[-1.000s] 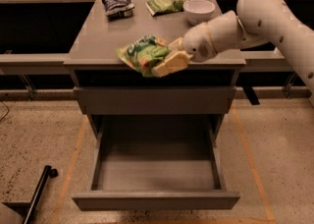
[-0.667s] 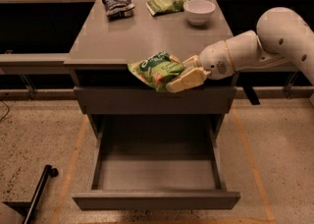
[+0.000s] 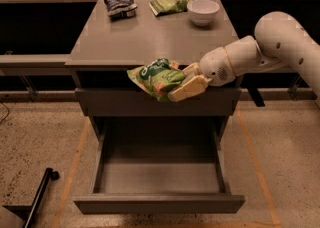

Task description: Place green rice chip bag into middle drawer

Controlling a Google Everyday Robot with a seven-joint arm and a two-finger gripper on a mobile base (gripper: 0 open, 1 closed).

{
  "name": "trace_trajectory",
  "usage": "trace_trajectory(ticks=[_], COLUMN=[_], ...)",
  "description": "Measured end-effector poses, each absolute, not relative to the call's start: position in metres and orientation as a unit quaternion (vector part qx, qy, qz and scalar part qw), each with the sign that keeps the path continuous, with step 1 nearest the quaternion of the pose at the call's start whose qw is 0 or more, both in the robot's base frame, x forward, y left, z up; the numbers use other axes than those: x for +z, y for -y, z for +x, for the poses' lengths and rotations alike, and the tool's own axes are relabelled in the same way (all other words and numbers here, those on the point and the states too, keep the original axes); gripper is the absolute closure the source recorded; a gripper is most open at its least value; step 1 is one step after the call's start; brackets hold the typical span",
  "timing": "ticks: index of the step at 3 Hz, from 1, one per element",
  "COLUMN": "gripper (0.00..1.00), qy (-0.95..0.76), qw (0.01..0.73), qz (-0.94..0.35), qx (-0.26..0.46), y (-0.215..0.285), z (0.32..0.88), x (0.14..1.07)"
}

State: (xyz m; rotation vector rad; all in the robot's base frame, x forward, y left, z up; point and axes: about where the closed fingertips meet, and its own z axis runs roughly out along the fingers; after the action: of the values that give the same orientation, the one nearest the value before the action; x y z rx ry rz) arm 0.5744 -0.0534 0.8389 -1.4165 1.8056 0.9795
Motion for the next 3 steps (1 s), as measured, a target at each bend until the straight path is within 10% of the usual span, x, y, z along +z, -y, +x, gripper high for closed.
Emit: trace_trajectory(ticks=[3], gripper=[1.00], qy=[-0.707], qw=[0.180], qz=[-0.493], qx=[0.474], y=[0.079], z=[0.504], x=[0.705])
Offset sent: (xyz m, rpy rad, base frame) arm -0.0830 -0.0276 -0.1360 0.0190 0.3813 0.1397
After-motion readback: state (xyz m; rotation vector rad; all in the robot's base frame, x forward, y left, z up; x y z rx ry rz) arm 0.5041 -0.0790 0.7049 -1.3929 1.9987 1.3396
